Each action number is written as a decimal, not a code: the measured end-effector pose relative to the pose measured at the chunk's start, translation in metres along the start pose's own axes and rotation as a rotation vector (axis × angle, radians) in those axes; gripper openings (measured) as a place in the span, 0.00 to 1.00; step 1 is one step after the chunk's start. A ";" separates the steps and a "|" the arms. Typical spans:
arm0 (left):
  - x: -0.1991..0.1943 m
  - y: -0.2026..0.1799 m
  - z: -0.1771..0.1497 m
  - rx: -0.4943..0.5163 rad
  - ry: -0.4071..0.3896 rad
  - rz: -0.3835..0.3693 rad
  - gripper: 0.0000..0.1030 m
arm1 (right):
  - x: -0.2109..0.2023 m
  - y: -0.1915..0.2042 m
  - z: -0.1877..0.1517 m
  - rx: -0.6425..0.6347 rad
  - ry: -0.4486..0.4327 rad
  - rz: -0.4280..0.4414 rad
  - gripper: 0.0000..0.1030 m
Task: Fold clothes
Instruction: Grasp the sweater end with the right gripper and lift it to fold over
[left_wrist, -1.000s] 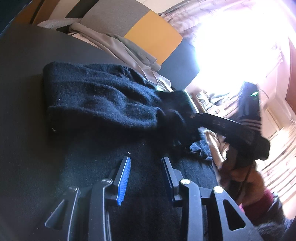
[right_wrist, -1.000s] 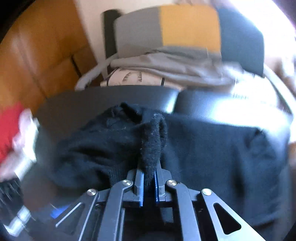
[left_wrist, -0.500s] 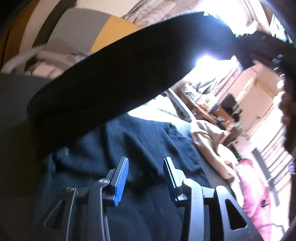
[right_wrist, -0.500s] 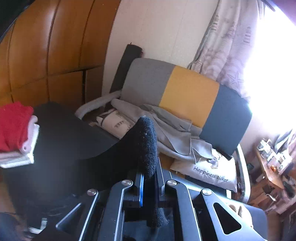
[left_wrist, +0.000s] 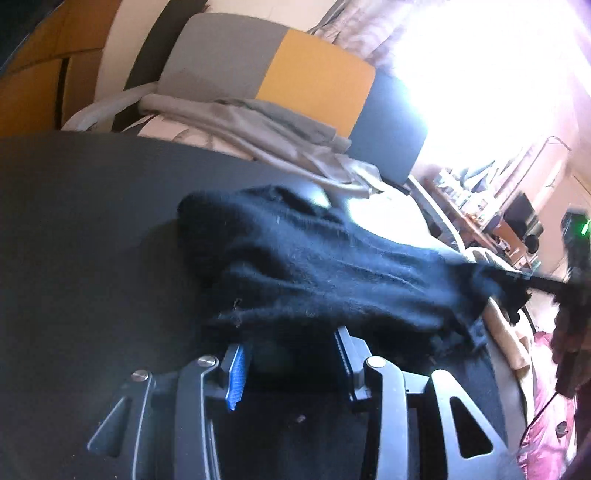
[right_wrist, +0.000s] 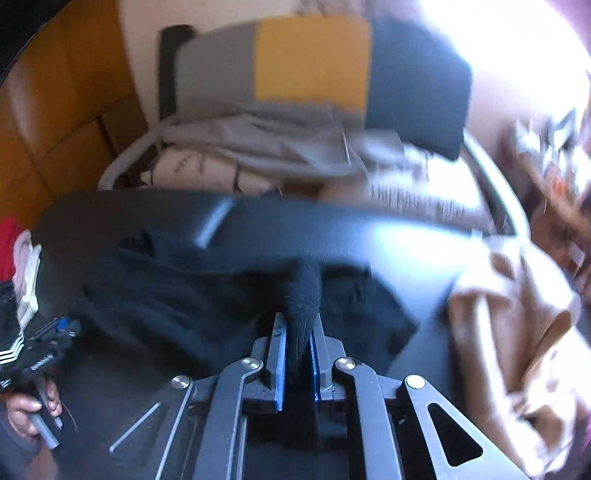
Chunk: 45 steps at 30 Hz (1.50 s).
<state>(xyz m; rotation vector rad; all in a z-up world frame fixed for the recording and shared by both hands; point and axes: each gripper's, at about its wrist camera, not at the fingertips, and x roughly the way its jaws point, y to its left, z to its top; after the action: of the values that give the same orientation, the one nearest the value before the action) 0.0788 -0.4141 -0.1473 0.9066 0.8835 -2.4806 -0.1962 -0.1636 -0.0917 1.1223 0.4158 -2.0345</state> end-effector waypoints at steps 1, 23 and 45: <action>-0.002 0.007 -0.002 -0.028 0.002 -0.010 0.38 | 0.006 -0.014 -0.011 0.064 0.010 0.031 0.11; -0.014 0.044 0.000 -0.378 -0.040 -0.299 0.46 | 0.037 -0.068 -0.109 0.927 -0.221 0.525 0.72; -0.018 0.040 0.007 -0.384 -0.072 -0.129 0.06 | 0.009 -0.053 -0.074 0.582 -0.249 0.297 0.10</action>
<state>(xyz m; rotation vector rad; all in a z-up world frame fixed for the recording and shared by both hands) 0.1091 -0.4464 -0.1488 0.6421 1.3688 -2.3091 -0.1962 -0.0893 -0.1441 1.1504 -0.4744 -2.0373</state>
